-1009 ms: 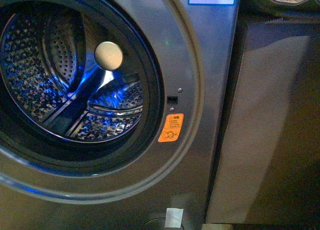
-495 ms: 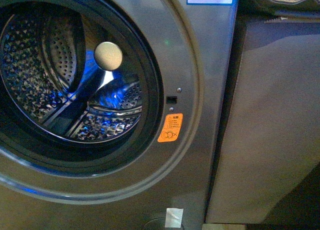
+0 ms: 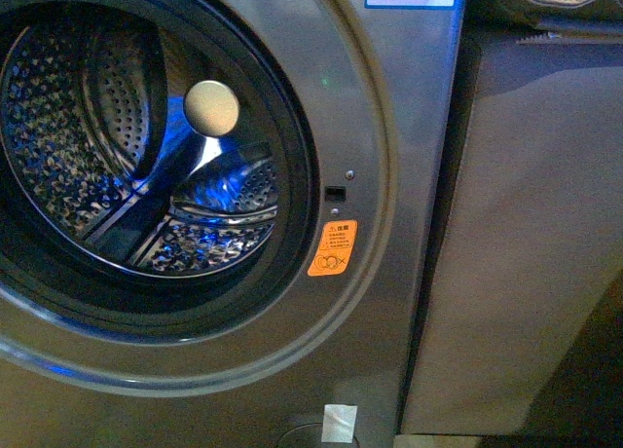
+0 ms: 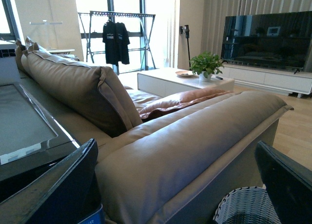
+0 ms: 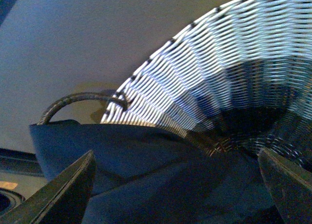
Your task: Collect clothes from washing machine
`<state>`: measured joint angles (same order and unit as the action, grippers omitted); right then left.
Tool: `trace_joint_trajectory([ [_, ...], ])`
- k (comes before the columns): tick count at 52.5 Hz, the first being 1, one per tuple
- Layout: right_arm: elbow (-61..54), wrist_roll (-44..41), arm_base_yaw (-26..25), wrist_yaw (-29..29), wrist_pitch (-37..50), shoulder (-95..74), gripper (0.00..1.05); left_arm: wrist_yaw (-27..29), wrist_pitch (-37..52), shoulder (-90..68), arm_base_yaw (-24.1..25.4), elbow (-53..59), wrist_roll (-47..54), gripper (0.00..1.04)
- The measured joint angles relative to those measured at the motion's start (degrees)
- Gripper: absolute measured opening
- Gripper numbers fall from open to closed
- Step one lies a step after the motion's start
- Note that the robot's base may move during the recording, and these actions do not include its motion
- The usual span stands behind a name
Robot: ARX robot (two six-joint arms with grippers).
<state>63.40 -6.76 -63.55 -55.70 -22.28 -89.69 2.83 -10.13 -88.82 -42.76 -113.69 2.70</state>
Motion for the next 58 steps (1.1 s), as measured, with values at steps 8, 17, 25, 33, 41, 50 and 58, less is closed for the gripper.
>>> trace_joint_trajectory([
  [8,-4.3,-1.4,3.1,-1.3,1.9,5.7,0.97,0.0,0.0,0.0,0.0,0.0,0.0,0.98],
  [17,-15.2,-1.8,11.9,3.8,13.6,11.6,0.97,0.0,0.0,0.0,0.0,0.0,0.0,0.98],
  [25,-30.7,5.5,21.9,9.4,45.0,23.8,0.97,0.0,0.0,0.0,0.0,0.0,0.0,0.98],
  [33,-37.2,11.9,30.9,15.8,53.6,37.5,0.97,0.0,0.0,0.0,0.0,0.0,0.0,0.98],
  [41,-44.0,16.4,43.3,26.0,50.6,50.1,0.97,0.0,0.0,0.0,0.0,0.0,0.0,0.98],
  [50,-50.6,16.3,60.6,43.1,51.9,59.7,0.97,0.0,0.0,0.0,0.0,0.0,0.0,0.98],
  [58,-50.8,12.6,69.9,56.9,44.2,61.7,0.88,0.0,0.0,0.0,0.0,0.0,0.0,0.98],
])
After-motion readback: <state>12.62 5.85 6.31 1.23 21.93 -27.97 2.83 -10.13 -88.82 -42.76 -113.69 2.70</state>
